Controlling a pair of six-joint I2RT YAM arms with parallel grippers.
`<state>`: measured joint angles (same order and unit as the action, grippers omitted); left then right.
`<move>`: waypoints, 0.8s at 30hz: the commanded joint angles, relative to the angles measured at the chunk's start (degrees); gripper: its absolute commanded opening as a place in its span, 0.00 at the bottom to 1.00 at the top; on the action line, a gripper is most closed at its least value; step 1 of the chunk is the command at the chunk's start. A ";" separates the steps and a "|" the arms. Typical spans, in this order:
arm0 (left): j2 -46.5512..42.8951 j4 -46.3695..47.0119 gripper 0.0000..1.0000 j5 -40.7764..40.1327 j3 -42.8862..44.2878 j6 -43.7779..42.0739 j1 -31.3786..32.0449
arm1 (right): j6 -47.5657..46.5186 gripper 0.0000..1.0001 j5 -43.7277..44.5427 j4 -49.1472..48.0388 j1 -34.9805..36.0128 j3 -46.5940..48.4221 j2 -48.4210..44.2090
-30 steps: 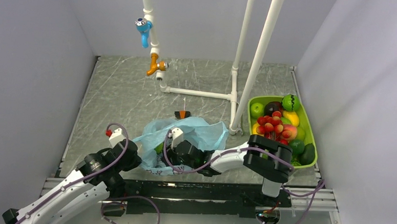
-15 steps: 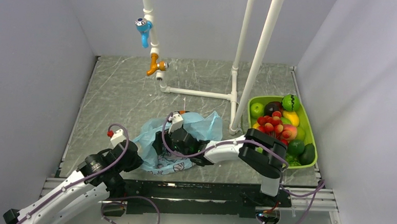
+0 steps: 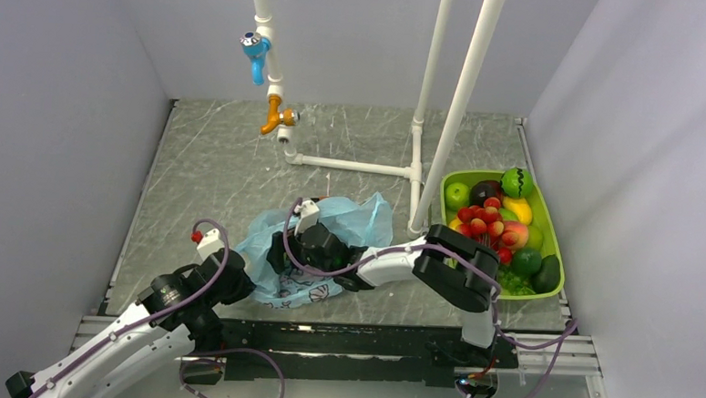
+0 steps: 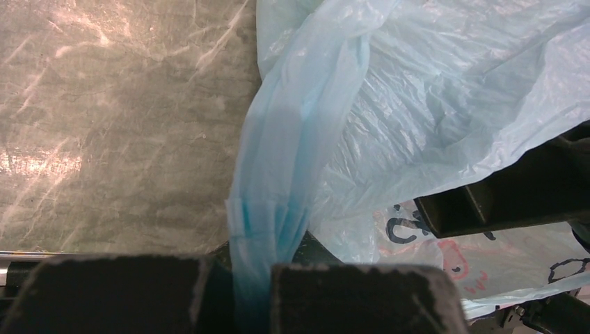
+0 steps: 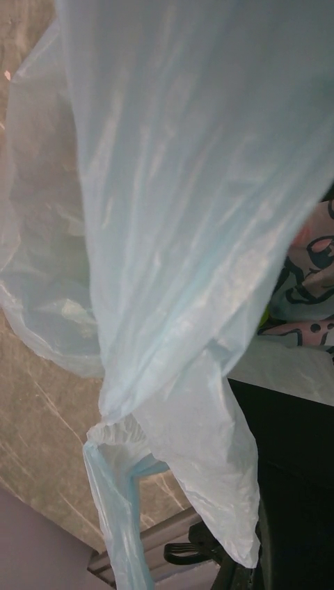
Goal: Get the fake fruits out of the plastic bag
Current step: Take out the fake fruit from the plastic bag.
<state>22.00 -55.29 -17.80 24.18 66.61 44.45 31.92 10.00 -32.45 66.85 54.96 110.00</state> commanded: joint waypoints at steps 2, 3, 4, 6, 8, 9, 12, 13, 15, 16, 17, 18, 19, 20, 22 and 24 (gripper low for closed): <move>0.34 1.54 0.00 0.64 1.01 -1.46 0.26 | 0.01 0.83 -1.49 -3.40 -0.05 3.31 1.91; 0.51 1.67 0.00 0.66 1.04 -1.48 0.19 | -0.01 0.81 -1.60 -3.73 -0.07 3.61 2.49; 0.63 1.75 0.00 0.61 1.11 -1.59 0.15 | -0.08 0.78 -1.91 -4.06 -0.06 3.95 3.22; 0.95 1.99 0.00 0.70 1.21 -1.72 0.20 | -0.04 0.73 -1.80 -3.68 -0.14 5.13 4.72; 1.35 2.11 0.00 0.77 1.47 -1.94 0.16 | 0.18 0.65 -1.10 -3.38 -0.20 5.91 5.79; 1.57 2.05 0.00 0.84 1.55 -2.08 0.21 | 0.24 0.63 -0.75 -3.92 -0.15 5.68 5.77; 1.69 1.67 0.00 0.77 1.93 -2.18 0.19 | 0.21 0.53 -0.30 -4.28 -0.58 5.20 5.04; 1.61 1.46 0.00 0.67 1.88 -2.14 0.26 | 0.04 0.49 -0.02 -3.82 -0.58 5.17 4.83; 1.10 1.61 0.00 0.58 1.67 -2.03 0.21 | -0.14 0.41 0.28 -3.41 -0.73 4.60 3.67; 0.92 1.75 0.00 0.65 1.58 -1.97 0.25 | -0.31 0.39 0.36 -3.56 -0.75 3.95 2.87; 0.84 1.68 0.00 0.63 1.49 -1.87 0.18 | -0.48 0.38 0.63 -3.50 -0.71 3.29 1.86; 0.83 1.63 0.00 0.58 1.48 -1.71 0.20 | -0.68 0.36 0.85 -3.31 -0.76 2.64 0.88; 0.70 1.47 0.00 0.51 1.42 -1.67 0.20 | -0.84 0.34 1.35 -2.71 -0.80 2.02 -0.37; 0.68 1.34 0.00 0.36 1.42 -1.52 0.20 | -0.96 0.32 1.91 -1.71 -0.81 1.47 -1.61; 0.68 1.19 0.00 0.11 1.39 -1.34 0.24 | -1.05 0.29 2.48 1.14 -0.76 0.57 -4.03; 0.45 0.99 0.00 -0.54 1.52 -1.16 0.22 | -1.34 0.26 2.20 3.04 -0.82 -0.72 -6.49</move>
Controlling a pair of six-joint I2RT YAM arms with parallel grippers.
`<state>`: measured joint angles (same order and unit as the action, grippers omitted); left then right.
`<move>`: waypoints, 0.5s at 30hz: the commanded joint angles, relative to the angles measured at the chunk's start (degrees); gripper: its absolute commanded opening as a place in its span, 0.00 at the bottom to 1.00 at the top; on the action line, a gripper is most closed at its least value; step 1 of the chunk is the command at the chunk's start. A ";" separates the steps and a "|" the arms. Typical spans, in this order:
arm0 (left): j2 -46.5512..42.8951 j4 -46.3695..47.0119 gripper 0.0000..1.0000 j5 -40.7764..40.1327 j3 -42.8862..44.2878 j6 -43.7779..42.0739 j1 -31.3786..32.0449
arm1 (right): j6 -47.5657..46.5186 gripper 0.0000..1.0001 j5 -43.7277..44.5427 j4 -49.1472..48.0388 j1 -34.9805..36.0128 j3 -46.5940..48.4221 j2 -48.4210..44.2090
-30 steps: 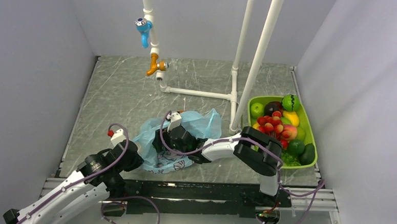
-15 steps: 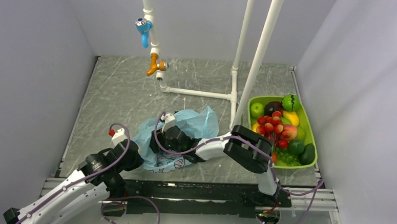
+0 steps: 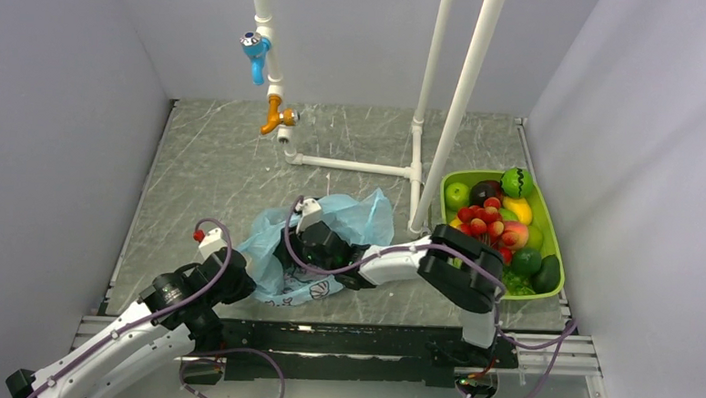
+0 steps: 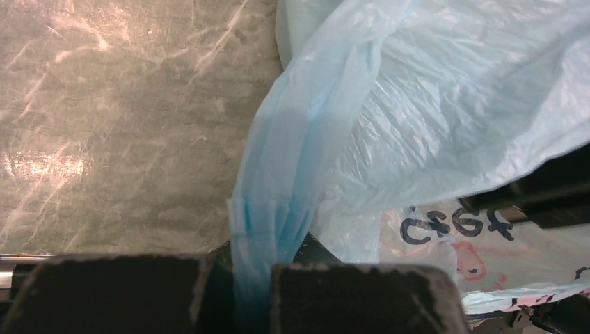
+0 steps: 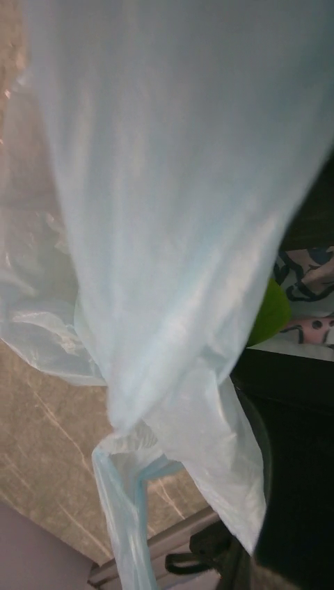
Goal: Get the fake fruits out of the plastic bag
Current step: Take out the fake fruit from the plastic bag.
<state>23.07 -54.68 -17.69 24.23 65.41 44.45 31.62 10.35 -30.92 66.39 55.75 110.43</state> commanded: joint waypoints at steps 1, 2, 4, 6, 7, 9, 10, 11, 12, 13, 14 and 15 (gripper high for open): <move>-0.72 0.36 0.00 -0.80 1.57 0.15 0.18 | -1.25 0.23 1.68 2.02 -0.32 -2.60 -8.33; -0.76 0.36 0.00 -1.08 1.72 0.11 0.22 | -1.13 0.22 1.62 2.39 -0.32 -3.71 -9.53; -0.83 0.38 0.00 -1.60 2.15 -0.07 0.20 | -0.25 0.20 1.80 4.30 -0.33 -5.72 -12.12; -0.76 0.01 0.00 -2.44 2.87 -0.04 0.20 | -0.16 0.16 1.12 6.16 -0.43 -7.45 -14.31; -0.65 -0.28 0.00 -2.78 3.31 -0.15 0.20 | -0.22 0.15 0.49 7.01 -0.32 -8.32 -15.37; -0.54 -0.70 0.00 -3.48 4.23 -0.35 0.20 | -0.04 0.12 -1.32 8.23 -0.28 -10.53 -17.89; -0.49 -0.89 0.00 -3.90 4.66 -0.49 0.22 | 0.10 0.10 -1.95 9.11 -0.29 -11.58 -19.02; -0.46 -0.97 0.00 -4.25 5.07 -0.60 0.25 | 0.28 0.08 -2.69 9.74 -0.30 -12.73 -20.44; -0.44 -1.05 0.00 -4.58 5.18 -0.72 0.16 | 0.36 0.06 -3.48 10.24 -0.34 -13.75 -21.92; -0.36 -1.05 0.00 -4.91 5.30 -0.87 0.20 | 0.43 0.06 -4.46 10.92 -0.30 -14.74 -23.78; -0.25 -0.98 0.00 -5.11 5.26 -0.96 0.19 | 0.46 0.05 -5.25 11.75 -0.31 -15.53 -26.14; -0.08 -0.80 0.00 -5.22 5.18 -1.20 0.20 | 0.46 0.05 -5.94 12.89 -0.18 -16.20 -28.41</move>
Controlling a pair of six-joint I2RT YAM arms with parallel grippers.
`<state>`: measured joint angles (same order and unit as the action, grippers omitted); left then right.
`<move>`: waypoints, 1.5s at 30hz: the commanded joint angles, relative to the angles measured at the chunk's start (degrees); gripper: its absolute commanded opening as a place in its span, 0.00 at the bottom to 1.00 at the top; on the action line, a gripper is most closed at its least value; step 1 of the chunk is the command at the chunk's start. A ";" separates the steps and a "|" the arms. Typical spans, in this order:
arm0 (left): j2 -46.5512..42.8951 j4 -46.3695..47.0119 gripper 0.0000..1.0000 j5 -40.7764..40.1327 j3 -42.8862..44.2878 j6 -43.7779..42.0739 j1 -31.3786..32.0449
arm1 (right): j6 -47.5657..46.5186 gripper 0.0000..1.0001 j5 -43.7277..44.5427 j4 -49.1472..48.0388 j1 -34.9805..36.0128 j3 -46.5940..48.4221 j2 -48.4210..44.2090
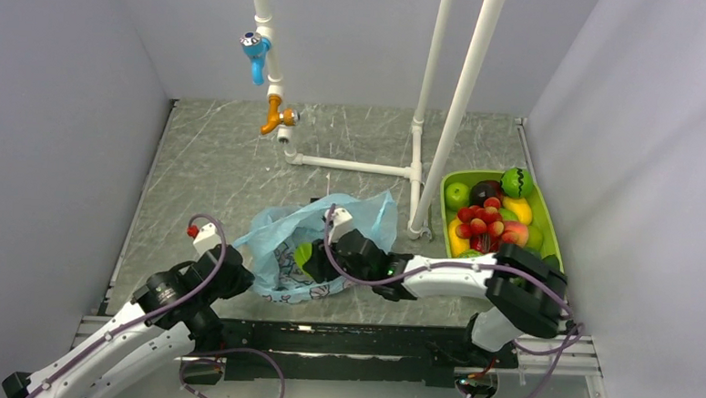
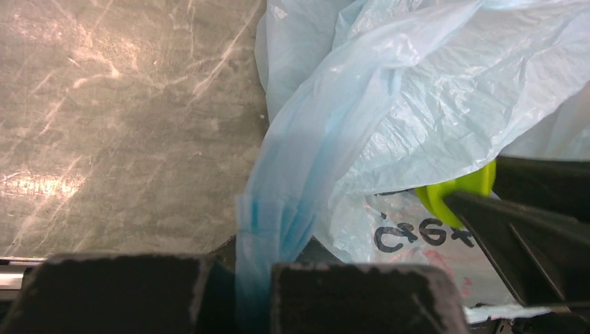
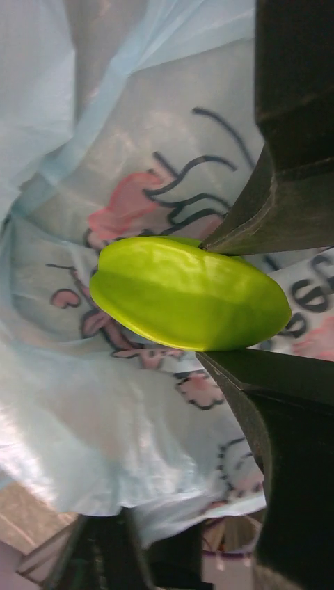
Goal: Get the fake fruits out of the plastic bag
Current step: Take out the fake fruit from the plastic bag, then place the fake fruit in the bin.
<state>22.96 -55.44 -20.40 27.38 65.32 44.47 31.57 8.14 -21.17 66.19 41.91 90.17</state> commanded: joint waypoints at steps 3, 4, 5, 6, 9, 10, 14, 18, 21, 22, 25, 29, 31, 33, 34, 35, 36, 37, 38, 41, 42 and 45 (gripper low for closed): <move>0.69 0.28 0.00 -2.73 1.67 -1.49 0.18 | -0.60 0.04 -3.69 9.22 0.19 -2.87 -16.55; 0.99 0.44 0.00 -2.68 1.59 -1.63 0.18 | -1.30 0.04 -2.77 11.87 0.20 -2.35 -19.52; 1.16 0.64 0.00 -2.54 1.52 -1.82 0.16 | -2.11 0.04 -1.93 14.69 0.27 -1.63 -22.19; 1.32 0.82 0.00 -2.50 1.38 -1.93 0.18 | -2.85 0.04 -0.70 17.55 0.32 -0.77 -25.10; 1.71 1.16 0.00 -2.35 0.92 -2.12 0.18 | -4.81 0.04 3.76 24.90 0.29 2.10 -32.78; 1.76 1.21 0.00 -2.28 0.74 -2.13 0.19 | -5.42 0.04 5.13 26.92 0.29 3.19 -34.61; 1.22 0.88 0.00 -2.18 0.40 -2.15 0.17 | -5.92 0.01 14.24 35.17 0.27 5.74 -40.97; 0.06 0.80 0.00 -2.15 0.40 -2.13 0.18 | -1.88 0.00 26.26 43.10 0.11 3.79 -45.91; 0.00 0.61 0.00 -2.44 0.63 -2.18 0.23 | 5.55 0.00 33.49 49.94 0.08 2.04 -50.07; 0.03 0.54 0.00 -2.56 0.73 -2.13 0.13 | 8.80 0.00 35.72 52.44 0.01 1.49 -51.45; 0.64 0.87 0.00 -2.67 0.92 -2.51 0.17 | 19.71 0.00 41.89 59.57 -0.01 -0.13 -55.02; 1.52 1.45 0.00 -2.45 1.19 -2.97 0.18 | 31.93 0.00 48.63 71.07 -0.27 0.86 -56.26; 1.81 1.42 0.00 -2.49 1.26 -3.21 0.18 | 29.88 0.00 49.84 70.76 -0.36 1.44 -56.38; 1.93 1.03 0.00 -2.82 1.36 -3.05 0.15 | 24.26 0.00 50.31 66.76 -0.39 2.26 -56.22; 1.85 0.82 0.00 -2.92 1.44 -3.00 0.16 | 25.24 0.00 51.78 69.08 -0.67 3.50 -55.44; 1.77 0.74 0.00 -2.97 1.52 -2.93 0.13 | 29.41 0.00 53.75 73.67 -1.25 5.07 -54.05; 1.52 0.55 0.00 -3.19 1.61 -2.89 0.16 | 33.75 0.00 55.48 78.53 -2.37 6.96 -52.44; 1.33 0.44 0.00 -3.32 1.62 -2.76 0.18 | 37.51 0.00 56.59 82.28 -4.01 8.40 -50.81; 1.16 0.36 0.00 -3.40 1.63 -2.74 0.19 | 37.41 0.00 56.96 83.64 -6.47 9.36 -49.42; 0.95 0.59 0.00 -3.08 1.69 -2.73 0.22 | 22.19 0.00 51.38 73.38 -20.53 9.28 -47.37; 1.06 0.71 0.00 -2.90 1.86 -2.93 0.19 | 17.65 0.00 47.91 69.33 -25.60 9.00 -46.91; 1.53 0.10 0.00 -2.62 2.53 -3.27 0.18 | 8.00 0.00 38.98 60.71 -40.20 8.69 -46.31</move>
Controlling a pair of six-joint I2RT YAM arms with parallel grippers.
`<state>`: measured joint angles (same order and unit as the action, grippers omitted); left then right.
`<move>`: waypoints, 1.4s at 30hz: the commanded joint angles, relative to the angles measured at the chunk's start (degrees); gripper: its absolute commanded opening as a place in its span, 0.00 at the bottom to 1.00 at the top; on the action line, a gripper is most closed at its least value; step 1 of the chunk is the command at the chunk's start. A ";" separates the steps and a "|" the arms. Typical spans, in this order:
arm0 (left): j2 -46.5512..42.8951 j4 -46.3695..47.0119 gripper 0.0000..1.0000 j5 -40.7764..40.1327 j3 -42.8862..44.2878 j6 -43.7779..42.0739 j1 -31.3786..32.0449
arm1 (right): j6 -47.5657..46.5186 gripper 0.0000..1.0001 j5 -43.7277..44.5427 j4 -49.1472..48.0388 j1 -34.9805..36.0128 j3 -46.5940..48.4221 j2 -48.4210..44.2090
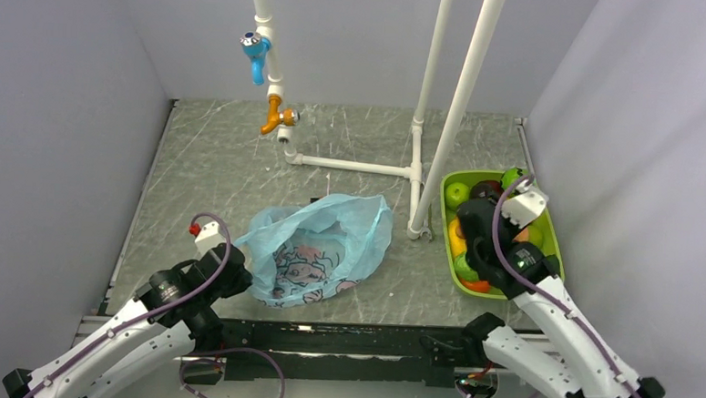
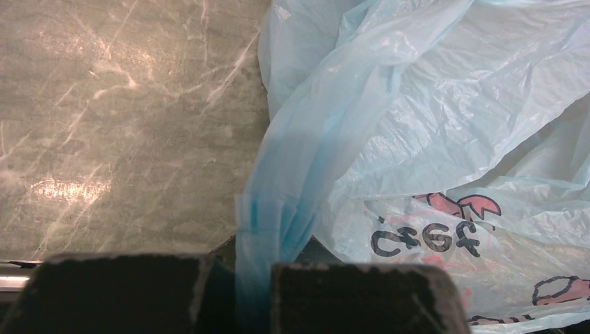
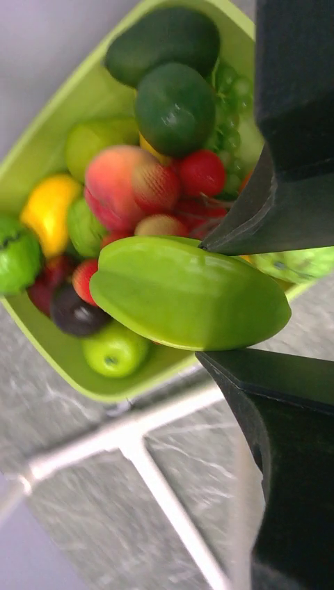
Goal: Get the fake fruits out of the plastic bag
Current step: Place the fake fruit in the bin.
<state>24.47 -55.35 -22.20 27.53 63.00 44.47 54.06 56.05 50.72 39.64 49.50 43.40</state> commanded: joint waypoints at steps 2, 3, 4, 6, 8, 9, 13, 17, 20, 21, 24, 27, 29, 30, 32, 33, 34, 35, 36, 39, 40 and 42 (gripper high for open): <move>0.19 -0.17 0.00 -0.63 2.42 -1.00 0.19 | -18.42 0.00 -18.33 -16.72 -24.74 1.29 2.52; 0.03 0.07 0.00 -0.32 2.25 -1.05 0.18 | -19.62 0.00 -23.61 -18.41 -30.23 1.69 4.49; -0.05 0.40 0.00 0.06 2.17 -1.05 0.19 | -20.18 0.00 -28.60 -19.66 -35.68 2.41 6.72; -0.21 1.09 0.00 0.44 1.95 -1.22 0.12 | -20.67 0.00 -38.78 -22.23 -44.68 3.63 11.95; -0.05 1.38 0.00 0.69 2.19 -1.42 0.23 | -20.66 0.00 -44.62 -24.18 -49.26 5.07 17.14; 0.15 1.27 0.00 0.72 2.44 -1.42 0.23 | -20.39 0.00 -46.08 -24.53 -50.51 5.62 19.22; 0.43 0.28 0.00 0.57 3.38 -1.73 0.16 | -19.82 0.08 -48.93 -27.41 -53.22 5.69 24.52; -0.01 0.68 0.00 0.96 3.17 -1.90 0.19 | -20.36 0.22 -47.37 -28.52 -54.73 5.11 28.08; 0.24 0.90 0.00 1.33 3.15 -1.93 0.20 | -21.52 0.41 -46.18 -29.10 -54.88 4.71 29.10; 0.37 0.94 0.00 1.39 3.15 -1.99 0.18 | -21.95 0.49 -46.58 -29.39 -55.01 4.52 29.17; 0.68 1.25 0.00 1.59 3.32 -2.08 0.18 | -23.10 0.66 -47.58 -29.81 -54.93 4.37 29.08; 0.73 1.59 0.00 1.94 3.69 -2.31 0.19 | -23.86 0.79 -48.23 -29.48 -54.96 4.40 27.98; 0.59 1.73 0.00 2.01 3.91 -2.36 0.22 | -24.55 0.83 -48.04 -28.90 -54.86 4.47 26.67; 0.50 1.74 0.00 2.03 4.00 -2.37 0.19 | -24.80 0.85 -47.87 -28.47 -54.92 4.54 25.94; 0.34 1.71 0.00 2.07 4.19 -2.47 0.17 | -25.32 0.86 -47.75 -27.53 -54.91 4.56 24.05; 0.32 1.66 0.00 1.99 4.20 -2.45 0.17 | -25.54 0.87 -47.85 -26.93 -54.81 4.60 22.87; 0.32 1.65 0.00 1.98 4.20 -2.49 0.18 | -25.72 0.87 -47.94 -26.19 -54.78 4.71 21.69; 0.34 1.73 0.00 1.98 4.12 -2.51 0.22 | -25.76 0.87 -48.07 -25.33 -54.58 4.78 20.18; 0.32 1.78 0.00 1.98 4.07 -2.45 0.18 | -25.84 0.87 -48.50 -24.51 -54.35 4.79 18.59; 0.37 2.28 0.00 2.09 3.89 -2.60 0.16 | -25.59 0.86 -49.70 -22.00 -51.59 4.32 12.07; 0.39 2.46 0.00 2.17 3.89 -2.67 0.12 | -25.59 0.86 -49.23 -20.86 -49.96 4.08 10.27; 0.70 3.04 0.00 2.31 3.93 -2.94 0.18 | -25.50 0.86 -47.47 -17.92 -46.27 3.71 6.91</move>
<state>24.64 -54.61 -20.45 29.52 61.10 44.47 29.47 7.97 27.64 -11.81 53.28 56.25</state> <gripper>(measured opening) 0.012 0.864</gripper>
